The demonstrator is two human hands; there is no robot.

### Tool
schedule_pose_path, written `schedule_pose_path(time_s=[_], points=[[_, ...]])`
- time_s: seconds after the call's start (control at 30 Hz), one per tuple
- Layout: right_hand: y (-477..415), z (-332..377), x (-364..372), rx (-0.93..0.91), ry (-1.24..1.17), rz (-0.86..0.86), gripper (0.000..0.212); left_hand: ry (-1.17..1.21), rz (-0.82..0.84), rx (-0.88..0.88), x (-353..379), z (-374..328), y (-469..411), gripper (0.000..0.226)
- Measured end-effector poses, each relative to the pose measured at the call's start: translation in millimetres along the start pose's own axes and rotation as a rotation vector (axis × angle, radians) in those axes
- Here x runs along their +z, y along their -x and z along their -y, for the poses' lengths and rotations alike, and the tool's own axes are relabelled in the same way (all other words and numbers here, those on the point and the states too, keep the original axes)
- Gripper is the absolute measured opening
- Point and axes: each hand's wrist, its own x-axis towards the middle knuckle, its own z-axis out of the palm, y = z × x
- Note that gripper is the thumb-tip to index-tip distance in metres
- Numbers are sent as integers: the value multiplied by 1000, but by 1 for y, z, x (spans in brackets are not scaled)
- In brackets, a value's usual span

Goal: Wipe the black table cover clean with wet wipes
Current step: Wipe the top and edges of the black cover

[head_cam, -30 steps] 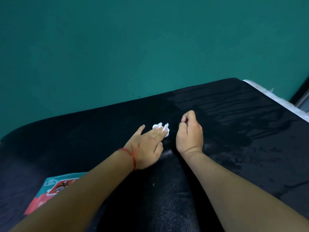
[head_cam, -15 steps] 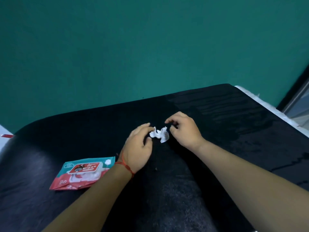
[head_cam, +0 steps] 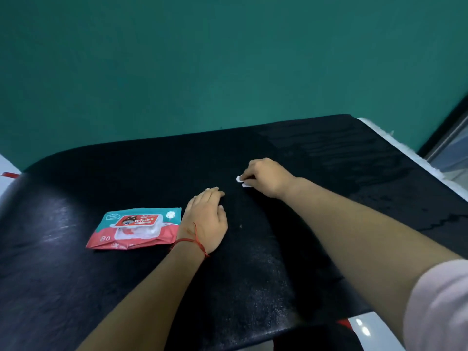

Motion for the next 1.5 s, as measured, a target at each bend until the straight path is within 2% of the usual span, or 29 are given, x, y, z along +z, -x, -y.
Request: schedule_pose_path(time_s=[0.3, 0.47, 0.63, 0.7, 0.9, 1.17, 1.27, 1.33, 1.5], points=[[103, 39, 47, -108, -249, -141, 16, 74, 9, -15, -2, 2, 0, 52], [178, 75, 62, -129, -258, -180, 15, 70, 11, -27, -6, -1, 2, 51], [230, 112, 76, -119, -261, -133, 18, 55, 6, -38, -6, -2, 2, 50], [228, 111, 75, -80, -282, -146, 17, 62, 6, -37, -6, -4, 2, 51], [179, 61, 67, 163, -286, -333, 4, 61, 19, -38, -6, -4, 4, 53], [98, -47, 24, 375, -161, -407, 10, 47, 11, -40, -5, -3, 2, 52], [81, -60, 16, 466, -160, -417, 16, 40, 5, -41, -4, -2, 2, 51], [77, -49, 19, 427, -129, -393, 17, 37, 5, -44, -4, -2, 1, 51], [110, 8, 42, 121, -203, -329, 10, 24, -4, -57, -2, -3, 1, 51]])
